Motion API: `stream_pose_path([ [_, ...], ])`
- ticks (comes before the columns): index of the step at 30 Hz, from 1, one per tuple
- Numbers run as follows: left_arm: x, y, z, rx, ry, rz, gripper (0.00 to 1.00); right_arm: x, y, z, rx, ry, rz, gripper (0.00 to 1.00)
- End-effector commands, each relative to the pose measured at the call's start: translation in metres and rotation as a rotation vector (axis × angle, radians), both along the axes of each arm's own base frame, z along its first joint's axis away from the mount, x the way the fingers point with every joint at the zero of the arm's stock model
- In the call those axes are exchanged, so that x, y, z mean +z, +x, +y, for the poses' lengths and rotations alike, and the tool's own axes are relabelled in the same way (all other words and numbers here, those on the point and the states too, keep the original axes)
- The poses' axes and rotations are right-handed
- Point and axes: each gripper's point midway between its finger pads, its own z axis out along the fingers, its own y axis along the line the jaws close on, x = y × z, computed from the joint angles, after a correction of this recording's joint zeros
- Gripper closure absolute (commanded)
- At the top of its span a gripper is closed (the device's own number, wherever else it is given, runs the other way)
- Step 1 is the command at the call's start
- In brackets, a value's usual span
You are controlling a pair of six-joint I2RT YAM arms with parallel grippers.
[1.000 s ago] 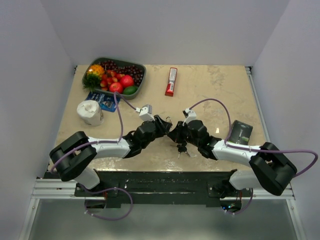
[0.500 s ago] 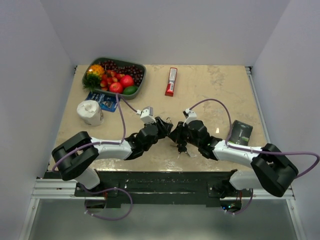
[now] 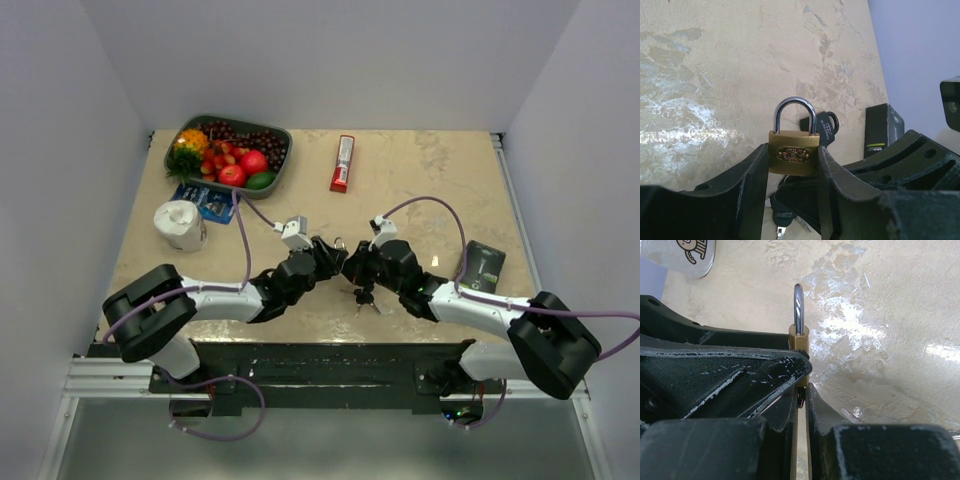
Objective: Unlock with the key
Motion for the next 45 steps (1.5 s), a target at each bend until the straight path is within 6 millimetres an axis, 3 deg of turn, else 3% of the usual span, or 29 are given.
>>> stream_pose_path([
  [1,-0.017,-0.039,-0.012,-0.154,0.034,0.064,1.0,0.075,0.044,-0.005,-0.133,0.158,-0.249,1.0],
  [22,0.015,-0.048,-0.014,-0.239,-0.061,-0.022,1.0,0.111,0.018,-0.008,0.018,0.22,-0.397,1.0],
  [32,0.03,-0.051,-0.014,-0.275,-0.111,-0.087,1.0,0.111,0.005,-0.005,0.076,0.25,-0.405,1.0],
  [45,0.043,-0.065,-0.005,-0.325,-0.173,-0.152,1.0,0.131,-0.015,0.004,0.212,0.324,-0.448,1.0],
])
